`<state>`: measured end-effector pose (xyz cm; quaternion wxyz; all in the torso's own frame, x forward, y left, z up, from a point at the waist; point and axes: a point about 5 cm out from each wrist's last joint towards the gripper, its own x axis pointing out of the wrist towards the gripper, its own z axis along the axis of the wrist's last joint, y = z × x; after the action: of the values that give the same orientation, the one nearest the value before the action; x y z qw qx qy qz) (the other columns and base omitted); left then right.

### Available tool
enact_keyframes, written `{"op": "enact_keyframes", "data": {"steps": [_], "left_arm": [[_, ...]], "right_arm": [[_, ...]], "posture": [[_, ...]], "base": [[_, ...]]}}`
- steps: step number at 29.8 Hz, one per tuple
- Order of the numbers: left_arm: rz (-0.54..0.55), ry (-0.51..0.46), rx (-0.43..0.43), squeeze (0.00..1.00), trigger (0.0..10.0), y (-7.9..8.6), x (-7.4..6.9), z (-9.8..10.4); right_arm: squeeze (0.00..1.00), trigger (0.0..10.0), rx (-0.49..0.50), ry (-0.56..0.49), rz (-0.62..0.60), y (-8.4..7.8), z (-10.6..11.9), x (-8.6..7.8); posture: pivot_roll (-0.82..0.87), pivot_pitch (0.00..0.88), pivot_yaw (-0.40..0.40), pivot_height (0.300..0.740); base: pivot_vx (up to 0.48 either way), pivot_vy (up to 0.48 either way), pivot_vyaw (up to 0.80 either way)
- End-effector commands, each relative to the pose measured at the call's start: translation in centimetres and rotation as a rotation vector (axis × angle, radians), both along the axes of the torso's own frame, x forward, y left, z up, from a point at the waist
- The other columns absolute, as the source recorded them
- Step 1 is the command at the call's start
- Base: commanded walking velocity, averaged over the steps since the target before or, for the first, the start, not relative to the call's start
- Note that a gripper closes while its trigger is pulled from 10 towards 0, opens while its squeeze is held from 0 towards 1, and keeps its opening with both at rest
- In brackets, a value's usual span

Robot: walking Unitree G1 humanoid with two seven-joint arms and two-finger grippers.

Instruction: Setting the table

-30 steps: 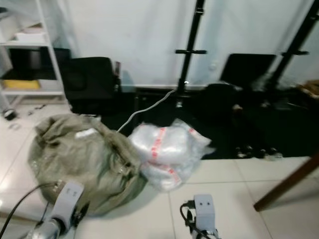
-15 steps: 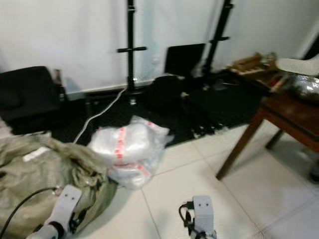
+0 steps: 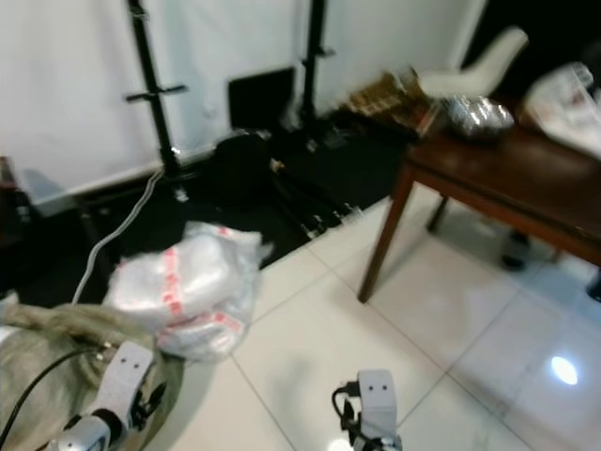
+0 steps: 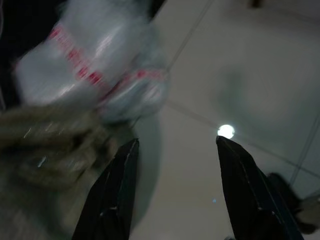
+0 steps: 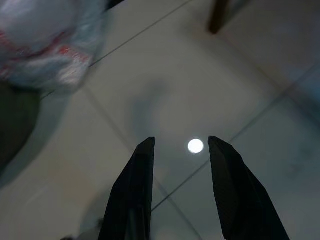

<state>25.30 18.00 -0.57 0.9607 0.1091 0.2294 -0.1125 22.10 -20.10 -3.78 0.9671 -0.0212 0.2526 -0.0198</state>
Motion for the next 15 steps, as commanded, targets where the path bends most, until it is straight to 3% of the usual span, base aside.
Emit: {"op": "enact_keyframes", "data": {"steps": [1, 8, 15], "left_arm": [[0.025, 0.001, -0.039, 0.0, 10.0, 0.2, 0.1, 0.2], [0.053, -0.065, -0.157, 0.0, 10.0, -0.2, 2.1, 2.8], [0.029, -0.159, -0.196, 0.0, 10.0, -1.2, 3.5, 5.2]], "right_arm": [[0.0, 10.0, 0.005, -0.014, -0.015, -0.2, 0.2, 0.1], [0.0, 10.0, 0.008, -0.161, -0.03, -0.4, 3.0, 2.7], [0.0, 10.0, 0.017, -0.318, -0.029, -0.4, 6.8, 5.4]], "posture": [[-0.09, 0.0, 0.094, 0.74], [-0.09, 0.0, 0.101, 0.74], [-0.09, 0.0, 0.102, 0.74]], "base": [[0.0, 0.0, -0.8], [0.0, 0.0, -0.79], [0.0, 0.0, -0.79]]}}
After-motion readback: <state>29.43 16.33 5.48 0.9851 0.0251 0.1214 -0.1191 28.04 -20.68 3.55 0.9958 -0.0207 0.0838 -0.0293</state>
